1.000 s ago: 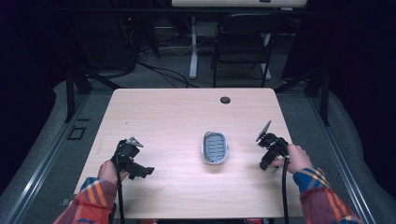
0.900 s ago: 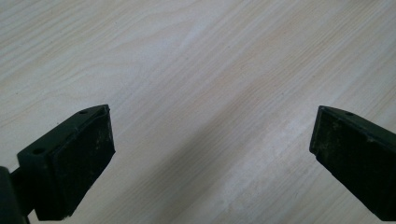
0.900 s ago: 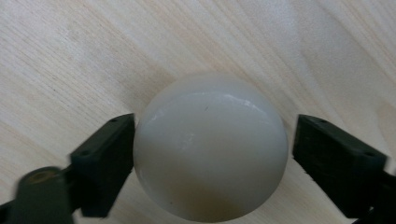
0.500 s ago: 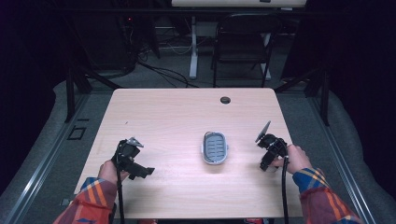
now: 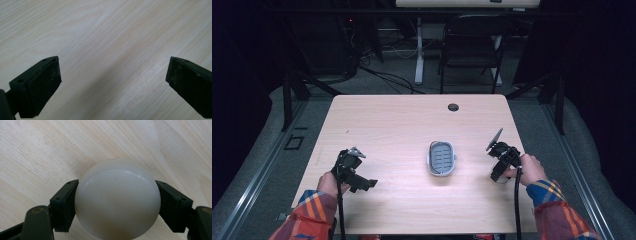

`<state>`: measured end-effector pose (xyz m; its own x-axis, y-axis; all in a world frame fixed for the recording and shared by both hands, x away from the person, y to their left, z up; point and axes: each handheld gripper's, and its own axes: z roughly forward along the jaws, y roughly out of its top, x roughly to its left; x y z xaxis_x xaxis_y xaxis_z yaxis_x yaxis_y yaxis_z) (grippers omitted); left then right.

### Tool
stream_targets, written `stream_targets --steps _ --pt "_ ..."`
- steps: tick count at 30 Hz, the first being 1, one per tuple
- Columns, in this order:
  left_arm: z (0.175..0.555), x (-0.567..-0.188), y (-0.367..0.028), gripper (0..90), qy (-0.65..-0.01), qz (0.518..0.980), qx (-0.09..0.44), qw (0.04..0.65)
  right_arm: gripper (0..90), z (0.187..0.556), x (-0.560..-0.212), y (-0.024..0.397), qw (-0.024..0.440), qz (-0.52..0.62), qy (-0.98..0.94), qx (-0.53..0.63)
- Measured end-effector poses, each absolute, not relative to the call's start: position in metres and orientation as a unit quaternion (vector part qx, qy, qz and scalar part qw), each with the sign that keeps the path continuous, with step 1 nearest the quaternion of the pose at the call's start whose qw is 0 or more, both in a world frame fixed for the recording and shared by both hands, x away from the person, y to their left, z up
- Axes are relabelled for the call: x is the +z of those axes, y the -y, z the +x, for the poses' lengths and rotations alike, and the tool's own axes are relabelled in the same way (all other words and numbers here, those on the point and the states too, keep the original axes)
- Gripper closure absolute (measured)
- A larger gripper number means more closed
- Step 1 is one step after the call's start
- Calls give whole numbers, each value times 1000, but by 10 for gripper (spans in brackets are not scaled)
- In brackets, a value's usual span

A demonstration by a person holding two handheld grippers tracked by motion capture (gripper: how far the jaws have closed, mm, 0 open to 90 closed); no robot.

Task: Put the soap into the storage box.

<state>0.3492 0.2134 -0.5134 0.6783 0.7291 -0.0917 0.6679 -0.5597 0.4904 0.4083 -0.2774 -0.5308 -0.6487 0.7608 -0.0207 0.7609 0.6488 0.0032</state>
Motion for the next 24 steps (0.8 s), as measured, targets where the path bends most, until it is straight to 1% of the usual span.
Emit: stream_targets --steps 5,6,7,9,10,15,17,18,20,21,24 --pt "349 -514 -213 0 -398 880 62 251 246 407 -529 275 11 418 -909 5" --pt "349 -514 -213 0 -397 881 61 251 246 406 -530 275 18 423 -905 22" --pt "349 -514 -213 0 -397 881 61 251 246 406 -528 274 12 422 -906 15" --pt "350 -514 -213 0 -397 881 61 250 246 406 -527 273 18 416 -909 16" --pt "349 -514 -213 0 -397 881 61 250 246 406 -524 272 13 415 -910 7" --pt "350 -514 -213 0 -396 882 60 248 246 405 -524 264 20 417 -908 24" --pt "350 -514 -214 0 -396 882 60 249 246 408 -520 262 14 398 -917 0" --pt "350 -514 -214 0 -396 882 60 249 247 406 -523 261 18 414 -910 26" --pt "350 -514 -214 0 -395 882 60 249 246 409 -517 259 12 391 -920 -3" --pt "350 -514 -214 0 -395 882 60 249 246 406 -520 257 17 405 -914 18" --pt "350 -514 -214 0 -395 882 60 249 246 407 -519 255 14 394 -919 10"
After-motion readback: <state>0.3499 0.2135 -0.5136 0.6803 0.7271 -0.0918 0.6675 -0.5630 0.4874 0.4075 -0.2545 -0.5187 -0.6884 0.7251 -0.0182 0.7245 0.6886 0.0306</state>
